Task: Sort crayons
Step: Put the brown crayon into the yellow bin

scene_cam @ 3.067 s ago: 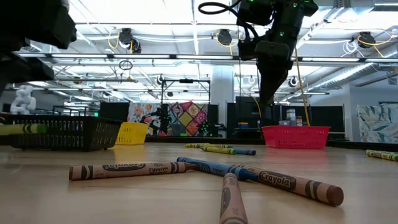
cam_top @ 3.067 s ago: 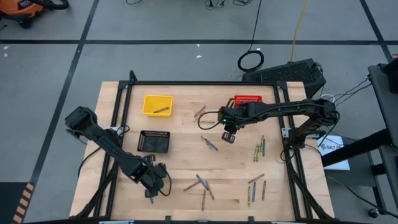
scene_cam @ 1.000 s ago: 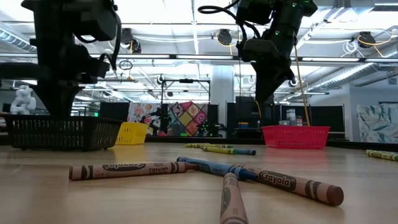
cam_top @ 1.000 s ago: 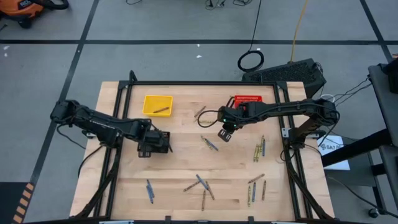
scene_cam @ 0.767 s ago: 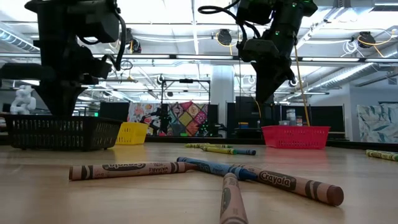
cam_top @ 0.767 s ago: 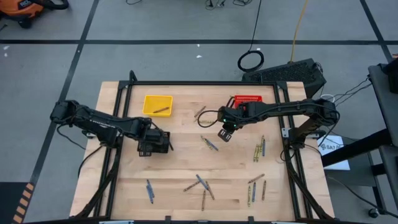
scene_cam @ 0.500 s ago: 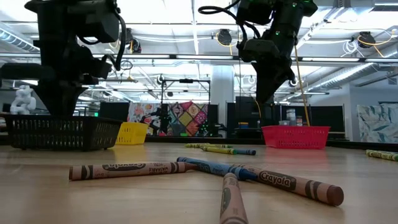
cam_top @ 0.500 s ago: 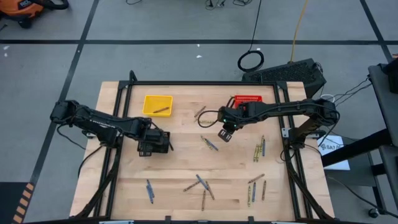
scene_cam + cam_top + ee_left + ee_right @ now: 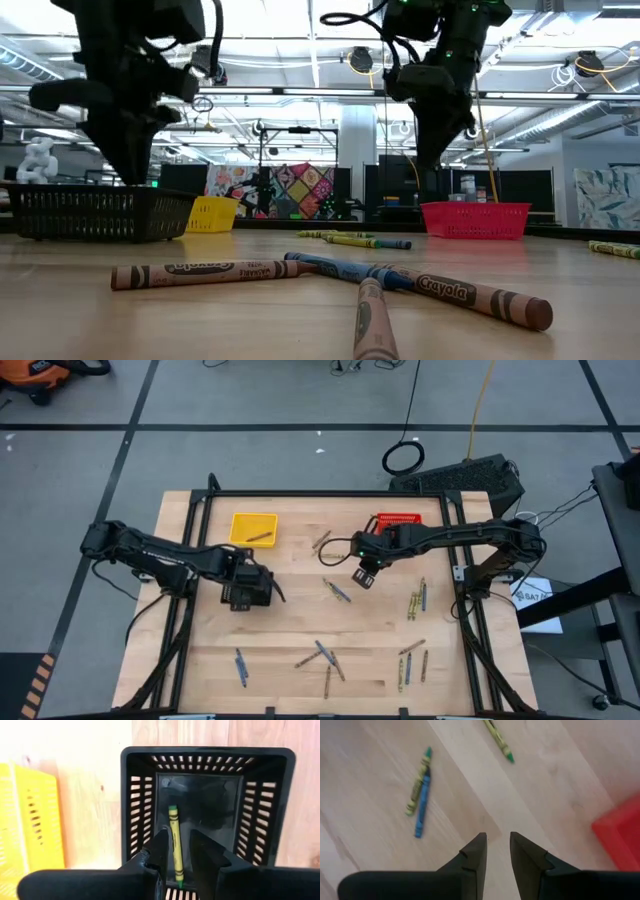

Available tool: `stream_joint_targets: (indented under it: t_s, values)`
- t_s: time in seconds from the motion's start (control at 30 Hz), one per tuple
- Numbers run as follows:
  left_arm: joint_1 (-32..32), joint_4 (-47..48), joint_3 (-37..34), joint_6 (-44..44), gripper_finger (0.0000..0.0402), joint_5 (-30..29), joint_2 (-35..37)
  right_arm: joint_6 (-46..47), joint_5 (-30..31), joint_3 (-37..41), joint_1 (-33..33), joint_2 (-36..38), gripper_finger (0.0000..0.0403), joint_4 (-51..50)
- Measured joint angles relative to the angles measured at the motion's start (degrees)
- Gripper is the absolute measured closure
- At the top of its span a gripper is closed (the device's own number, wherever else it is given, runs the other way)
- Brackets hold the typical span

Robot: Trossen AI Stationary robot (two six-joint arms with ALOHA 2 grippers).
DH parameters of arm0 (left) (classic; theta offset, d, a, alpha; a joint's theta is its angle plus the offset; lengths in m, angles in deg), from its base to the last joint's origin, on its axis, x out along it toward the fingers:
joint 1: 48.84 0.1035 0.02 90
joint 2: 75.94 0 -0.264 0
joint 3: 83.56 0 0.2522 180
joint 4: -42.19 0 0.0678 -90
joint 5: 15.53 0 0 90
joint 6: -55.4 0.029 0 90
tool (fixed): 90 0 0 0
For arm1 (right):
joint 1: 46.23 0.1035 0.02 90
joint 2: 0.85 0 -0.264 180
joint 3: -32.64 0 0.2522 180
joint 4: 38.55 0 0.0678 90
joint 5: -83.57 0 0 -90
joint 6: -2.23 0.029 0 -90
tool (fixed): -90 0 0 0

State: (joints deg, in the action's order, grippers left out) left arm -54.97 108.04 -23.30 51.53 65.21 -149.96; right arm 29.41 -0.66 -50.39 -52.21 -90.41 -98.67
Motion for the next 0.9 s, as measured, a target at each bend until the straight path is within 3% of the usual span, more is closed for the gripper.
stream_joint_targets:
  t_s: [0.23, 0.53, 0.9]
  values:
    - [0.0, 4.5, 3.6, 0.3, 0.033, -1.6, 0.3, -4.7, 0.1, 0.0, -0.3, 0.0, 0.033, 6.4]
    - [0.0, 5.5, 5.1, 0.3, 0.033, -5.6, 0.3, -8.0, 0.1, 0.0, -0.3, 0.0, 0.033, 7.4]
    - [0.1, 1.2, 5.1, 3.2, 0.033, -13.6, 0.3, -28.6, 0.2, 0.0, -2.6, 0.0, 0.033, 17.3]
